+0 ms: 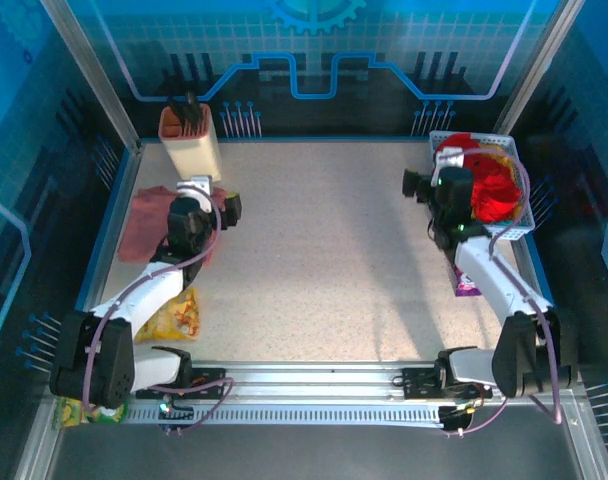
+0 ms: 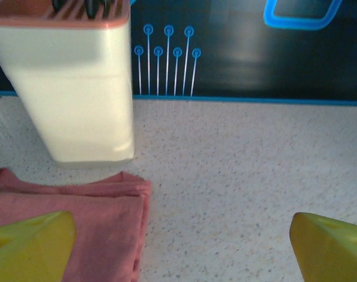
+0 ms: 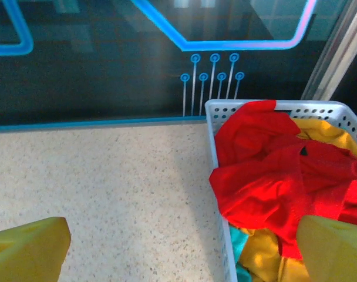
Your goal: Fold and stack the t-shirts
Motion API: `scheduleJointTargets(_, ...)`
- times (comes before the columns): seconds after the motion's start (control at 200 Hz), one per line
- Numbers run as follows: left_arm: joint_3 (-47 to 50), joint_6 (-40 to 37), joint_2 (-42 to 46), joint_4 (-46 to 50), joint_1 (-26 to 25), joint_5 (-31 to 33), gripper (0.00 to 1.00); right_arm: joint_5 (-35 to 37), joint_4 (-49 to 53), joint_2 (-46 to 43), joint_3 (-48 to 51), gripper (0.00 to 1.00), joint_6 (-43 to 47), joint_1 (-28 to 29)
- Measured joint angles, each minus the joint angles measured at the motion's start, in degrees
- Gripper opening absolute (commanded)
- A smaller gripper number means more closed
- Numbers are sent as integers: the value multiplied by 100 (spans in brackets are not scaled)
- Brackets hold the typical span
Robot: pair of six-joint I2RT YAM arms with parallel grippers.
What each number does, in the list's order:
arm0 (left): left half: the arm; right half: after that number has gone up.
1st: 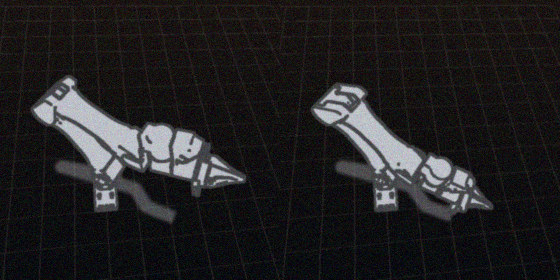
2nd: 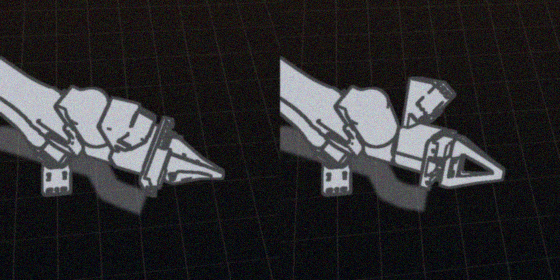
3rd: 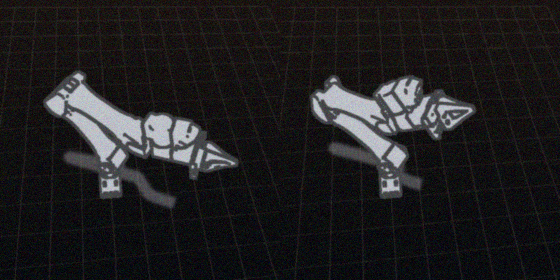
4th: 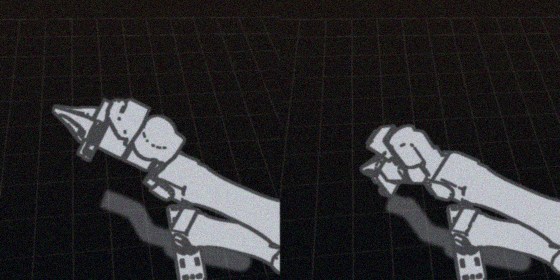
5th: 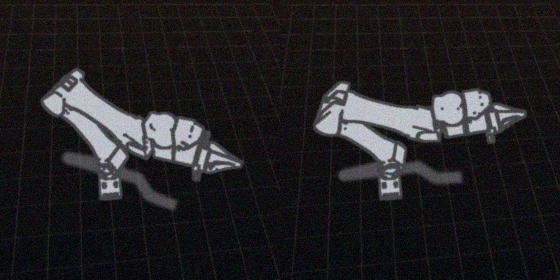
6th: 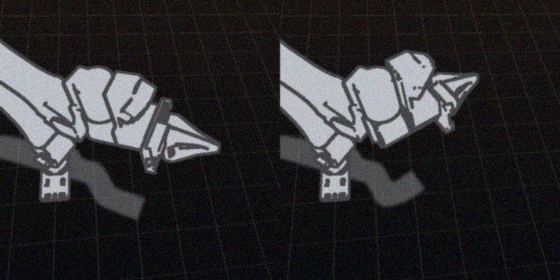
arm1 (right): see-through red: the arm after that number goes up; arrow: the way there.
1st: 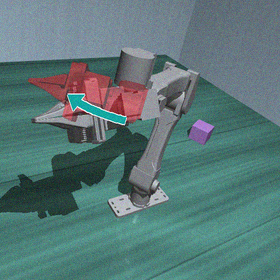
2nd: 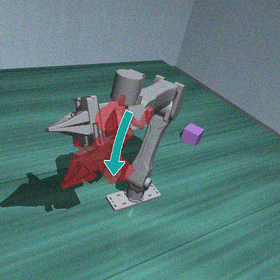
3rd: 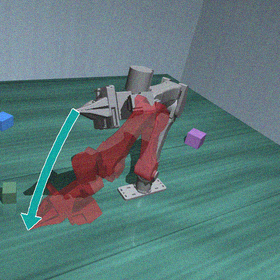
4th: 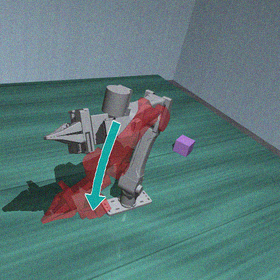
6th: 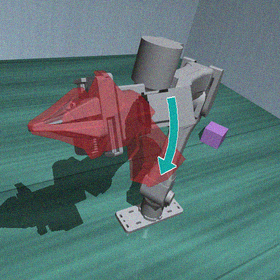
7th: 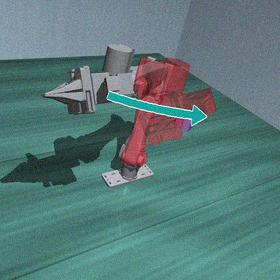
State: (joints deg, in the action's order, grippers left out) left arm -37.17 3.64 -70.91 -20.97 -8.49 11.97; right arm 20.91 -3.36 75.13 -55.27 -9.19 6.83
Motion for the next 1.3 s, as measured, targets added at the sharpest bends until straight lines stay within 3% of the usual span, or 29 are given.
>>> scheduleJointTargets(0.16,-614,717,208,1585,-155,-17,96,31,1818,809,-1762,100,-761,-319)
scheduleJointTargets(0.33,-715,1292,422,2776,-212,-286,94,-138,2739,1567,-2494,92,-1408,-785)
scheduleJointTargets(0.831,-28,2142,2020,4199,-411,-1036,85,-551,2924,3414,-2918,71,-2170,-1526)
scheduleJointTargets(1.001,50,2236,2273,4391,-417,-1056,85,-669,2800,3473,-2918,44,-2260,-1565)
scheduleJointTargets(1.146,61,2302,2304,4444,-417,-1058,84,-710,2682,3471,-2918,1,-2277,-1593)
scheduleJointTargets(1.301,83,2343,2308,4474,-417,-1080,84,-837,2463,3268,-2780,0,-2229,-1624)
